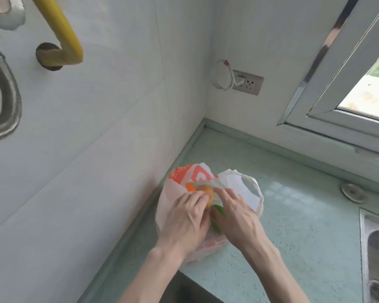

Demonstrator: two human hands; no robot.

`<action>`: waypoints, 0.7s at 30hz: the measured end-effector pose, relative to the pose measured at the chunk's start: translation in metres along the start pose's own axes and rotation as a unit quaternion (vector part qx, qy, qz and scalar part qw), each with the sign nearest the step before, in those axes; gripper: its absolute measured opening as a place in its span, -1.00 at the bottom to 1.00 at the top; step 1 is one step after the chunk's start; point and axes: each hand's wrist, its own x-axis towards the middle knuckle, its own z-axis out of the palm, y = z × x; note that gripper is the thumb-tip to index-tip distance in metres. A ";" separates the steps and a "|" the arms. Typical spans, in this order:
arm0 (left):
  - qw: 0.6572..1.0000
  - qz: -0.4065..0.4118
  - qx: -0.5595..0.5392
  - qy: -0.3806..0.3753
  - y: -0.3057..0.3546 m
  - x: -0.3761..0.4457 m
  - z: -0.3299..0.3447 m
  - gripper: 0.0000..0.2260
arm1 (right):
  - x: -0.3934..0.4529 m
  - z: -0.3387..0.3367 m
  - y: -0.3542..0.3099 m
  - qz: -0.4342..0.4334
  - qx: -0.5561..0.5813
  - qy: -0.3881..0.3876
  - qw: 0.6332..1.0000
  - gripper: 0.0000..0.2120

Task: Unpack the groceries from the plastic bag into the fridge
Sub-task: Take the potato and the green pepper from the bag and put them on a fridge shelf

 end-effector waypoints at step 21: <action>0.980 -0.021 0.103 -0.166 -0.054 0.069 0.083 -0.59 | 0.047 0.062 0.042 0.098 -0.110 -0.087 0.985 -0.73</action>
